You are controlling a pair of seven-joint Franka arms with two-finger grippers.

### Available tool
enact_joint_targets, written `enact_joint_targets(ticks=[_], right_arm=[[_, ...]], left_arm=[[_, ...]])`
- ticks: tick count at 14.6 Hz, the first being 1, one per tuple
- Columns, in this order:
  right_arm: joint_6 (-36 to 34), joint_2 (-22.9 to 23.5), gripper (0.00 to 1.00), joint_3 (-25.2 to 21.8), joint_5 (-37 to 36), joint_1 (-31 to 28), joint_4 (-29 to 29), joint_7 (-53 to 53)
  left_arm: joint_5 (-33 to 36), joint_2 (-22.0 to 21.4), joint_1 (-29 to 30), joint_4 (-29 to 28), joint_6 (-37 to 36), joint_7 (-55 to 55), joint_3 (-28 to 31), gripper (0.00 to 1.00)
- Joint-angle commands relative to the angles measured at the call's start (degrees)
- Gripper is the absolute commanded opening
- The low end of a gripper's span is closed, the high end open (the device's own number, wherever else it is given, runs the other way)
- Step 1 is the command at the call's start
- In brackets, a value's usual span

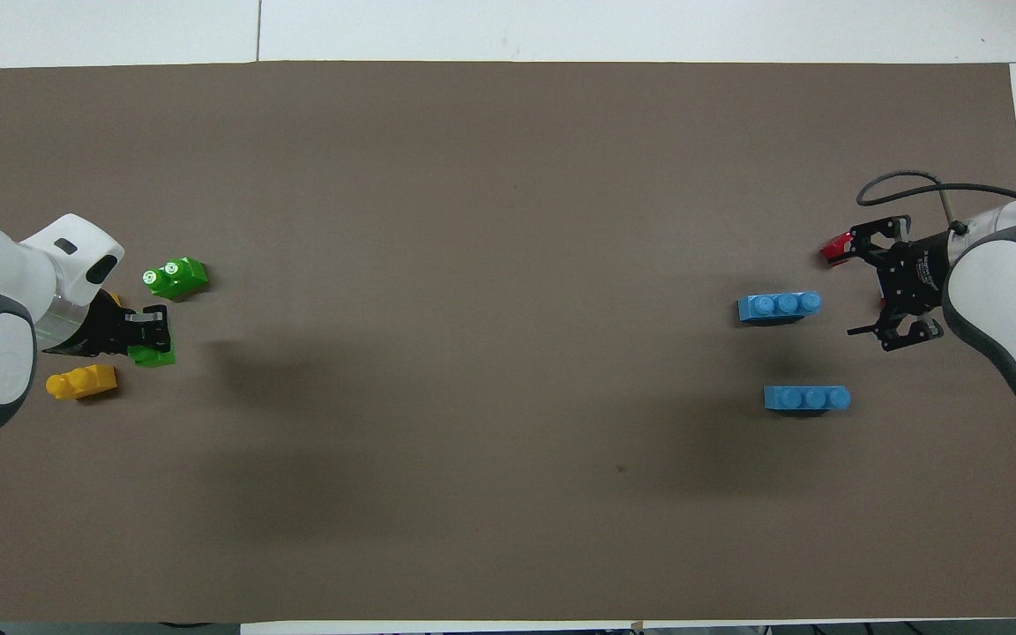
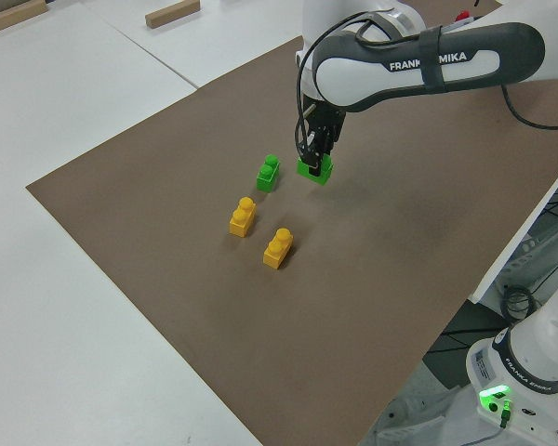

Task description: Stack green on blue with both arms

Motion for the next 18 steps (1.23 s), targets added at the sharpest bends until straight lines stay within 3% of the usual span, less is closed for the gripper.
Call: enact_joint_targets(ticks=[1, 5, 18], right_arm=[[3.5, 0.1, 0.95, 0.1, 1.7, -0.2, -2.3, -2.2], [5.7, 0.7, 0.95, 0.2, 1.8, 0.0, -3.9, -2.4], [11.5, 6.3, 0.93, 0.2, 6.7, 0.6, -4.9, -4.4]], left_arm=[[-2.3, 0.2, -1.8, 3.6, -4.6, -4.3, 0.1, 0.0], [-6.1, 0.1, -5.6, 5.7, -5.6, -19.0, 0.1, 0.0], [-7.1, 0.2, -12.3, 5.7, -4.5, -43.5, -0.1, 0.0]])
